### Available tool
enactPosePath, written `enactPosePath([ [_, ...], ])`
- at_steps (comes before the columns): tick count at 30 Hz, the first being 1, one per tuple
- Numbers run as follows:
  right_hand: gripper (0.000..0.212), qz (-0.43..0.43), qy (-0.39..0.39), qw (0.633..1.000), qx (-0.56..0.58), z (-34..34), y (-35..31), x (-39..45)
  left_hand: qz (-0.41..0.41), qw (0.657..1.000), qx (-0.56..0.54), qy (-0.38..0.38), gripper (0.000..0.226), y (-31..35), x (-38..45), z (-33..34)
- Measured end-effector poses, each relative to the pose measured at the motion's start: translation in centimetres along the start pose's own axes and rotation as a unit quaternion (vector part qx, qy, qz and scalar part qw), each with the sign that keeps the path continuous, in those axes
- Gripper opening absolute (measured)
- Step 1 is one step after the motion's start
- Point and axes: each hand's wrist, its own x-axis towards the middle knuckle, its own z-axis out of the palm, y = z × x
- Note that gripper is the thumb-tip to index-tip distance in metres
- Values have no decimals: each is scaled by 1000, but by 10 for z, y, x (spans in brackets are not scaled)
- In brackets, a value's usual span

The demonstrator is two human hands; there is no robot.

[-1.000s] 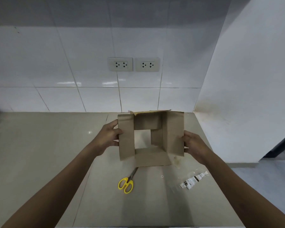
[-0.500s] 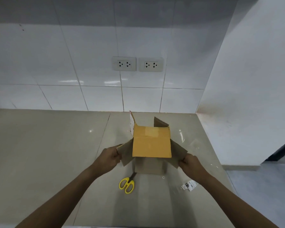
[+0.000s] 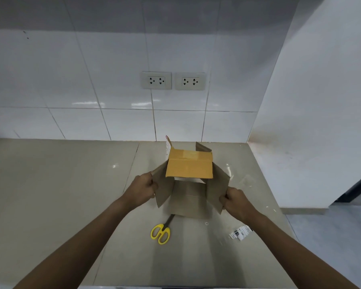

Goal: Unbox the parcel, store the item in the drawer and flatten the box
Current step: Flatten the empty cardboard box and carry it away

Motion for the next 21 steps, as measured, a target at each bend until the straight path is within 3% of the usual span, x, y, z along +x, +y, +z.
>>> enactPosePath([
  [3,14,1,-28,999,-27,12,2,-2,-14,999,37,0,33,-4,2,9],
  [10,37,-3,-9,999,-49,14,-4,-12,35,993,109,-35,27,12,5,13],
  [16,42,-35,15,995,-93,27,13,-50,38,993,86,-73,23,-17,-16,16],
  [21,43,-54,34,995,-72,54,22,-54,-1,994,30,-102,38,-28,-19,8],
])
